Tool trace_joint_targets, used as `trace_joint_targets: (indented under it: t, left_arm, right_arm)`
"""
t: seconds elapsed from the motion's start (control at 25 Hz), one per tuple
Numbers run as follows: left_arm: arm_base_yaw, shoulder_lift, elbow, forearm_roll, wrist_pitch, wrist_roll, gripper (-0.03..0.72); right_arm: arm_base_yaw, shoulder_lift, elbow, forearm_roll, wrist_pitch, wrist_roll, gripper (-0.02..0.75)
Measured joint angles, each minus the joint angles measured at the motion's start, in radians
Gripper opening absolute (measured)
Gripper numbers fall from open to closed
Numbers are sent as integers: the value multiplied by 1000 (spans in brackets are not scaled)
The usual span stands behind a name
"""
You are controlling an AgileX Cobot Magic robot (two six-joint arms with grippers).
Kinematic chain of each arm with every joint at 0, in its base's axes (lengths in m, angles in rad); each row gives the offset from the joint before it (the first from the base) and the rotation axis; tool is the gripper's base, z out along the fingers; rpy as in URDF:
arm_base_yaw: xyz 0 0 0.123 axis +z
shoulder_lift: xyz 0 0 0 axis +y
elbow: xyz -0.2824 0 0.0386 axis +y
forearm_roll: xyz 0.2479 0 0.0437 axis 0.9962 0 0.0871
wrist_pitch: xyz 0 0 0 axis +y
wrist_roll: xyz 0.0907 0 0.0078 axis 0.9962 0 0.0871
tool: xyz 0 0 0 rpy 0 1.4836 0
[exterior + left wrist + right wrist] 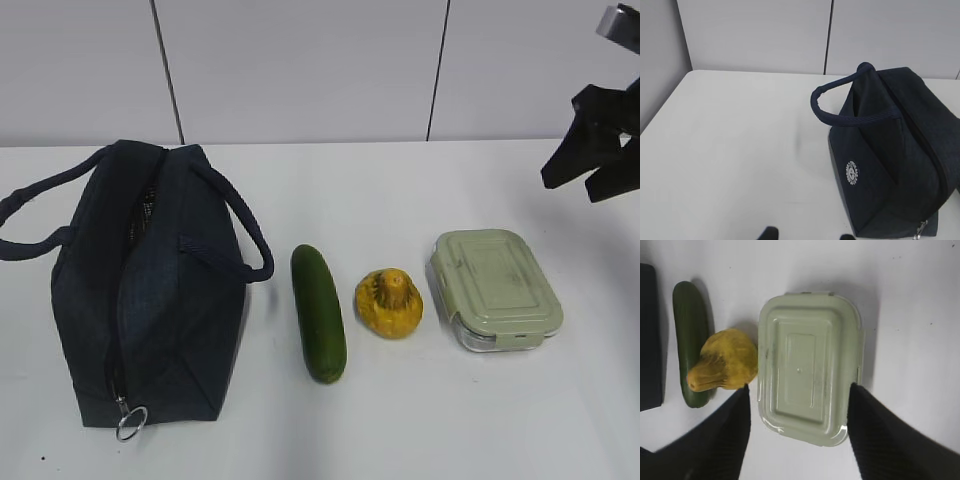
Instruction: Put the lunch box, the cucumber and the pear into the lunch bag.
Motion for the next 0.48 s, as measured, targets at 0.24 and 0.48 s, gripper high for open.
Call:
trace_joint_targets:
  t: [0.24, 0.48]
  left_arm:
    - [0, 0, 0, 0, 0, 0, 238]
    - [0, 0, 0, 0, 0, 0, 238]
  right_arm:
    - [-87, 92, -2, 140, 89, -140, 471]
    - [-93, 147, 24, 253, 91, -234, 463]
